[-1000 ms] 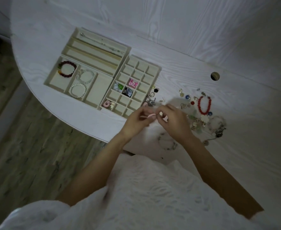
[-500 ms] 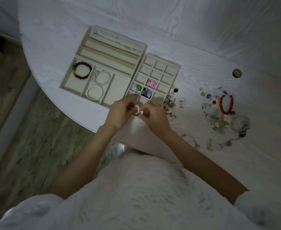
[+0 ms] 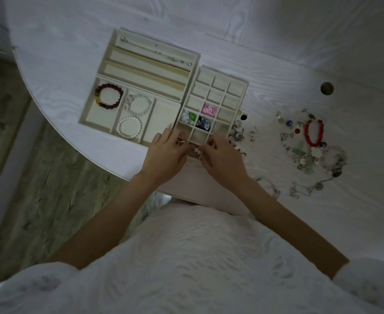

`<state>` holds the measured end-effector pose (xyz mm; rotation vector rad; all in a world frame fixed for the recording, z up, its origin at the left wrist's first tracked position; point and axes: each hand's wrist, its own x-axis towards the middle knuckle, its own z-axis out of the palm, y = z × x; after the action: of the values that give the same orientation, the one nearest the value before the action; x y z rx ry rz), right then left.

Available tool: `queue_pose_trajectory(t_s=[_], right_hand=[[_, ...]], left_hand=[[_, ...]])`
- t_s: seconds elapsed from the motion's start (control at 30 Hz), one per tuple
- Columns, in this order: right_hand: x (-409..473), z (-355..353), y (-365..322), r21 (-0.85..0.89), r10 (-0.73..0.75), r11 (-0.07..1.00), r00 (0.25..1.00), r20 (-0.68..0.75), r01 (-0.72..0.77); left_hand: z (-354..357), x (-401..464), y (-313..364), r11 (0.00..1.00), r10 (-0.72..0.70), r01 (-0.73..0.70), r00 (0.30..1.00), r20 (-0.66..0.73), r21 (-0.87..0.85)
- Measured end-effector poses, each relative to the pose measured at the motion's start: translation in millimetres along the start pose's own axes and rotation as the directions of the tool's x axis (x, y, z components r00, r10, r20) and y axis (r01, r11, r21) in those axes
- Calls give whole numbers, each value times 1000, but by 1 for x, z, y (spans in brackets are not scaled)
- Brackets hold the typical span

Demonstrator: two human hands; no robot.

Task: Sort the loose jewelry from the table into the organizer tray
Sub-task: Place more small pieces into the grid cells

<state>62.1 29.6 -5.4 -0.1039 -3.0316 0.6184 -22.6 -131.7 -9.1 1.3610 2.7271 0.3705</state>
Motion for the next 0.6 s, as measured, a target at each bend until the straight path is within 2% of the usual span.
queue_pose_trajectory(t_s=[0.1, 0.23, 0.43, 0.6], right_hand=[[4, 3, -2, -93, -63, 994, 998, -25, 61], [3, 11, -4, -83, -117, 990, 993, 16, 118], [2, 10, -6, -31, -85, 996, 996, -10, 85], [-1, 8, -2, -48, -122, 991, 990, 74, 126]], left_hand=[[2, -2, 6, 999, -23, 21, 999, 47, 39], [5, -2, 8, 997, -44, 39, 996, 77, 67], [3, -2, 4, 998, -47, 44, 997, 67, 35], [2, 0, 3, 998, -51, 49, 997, 61, 35]])
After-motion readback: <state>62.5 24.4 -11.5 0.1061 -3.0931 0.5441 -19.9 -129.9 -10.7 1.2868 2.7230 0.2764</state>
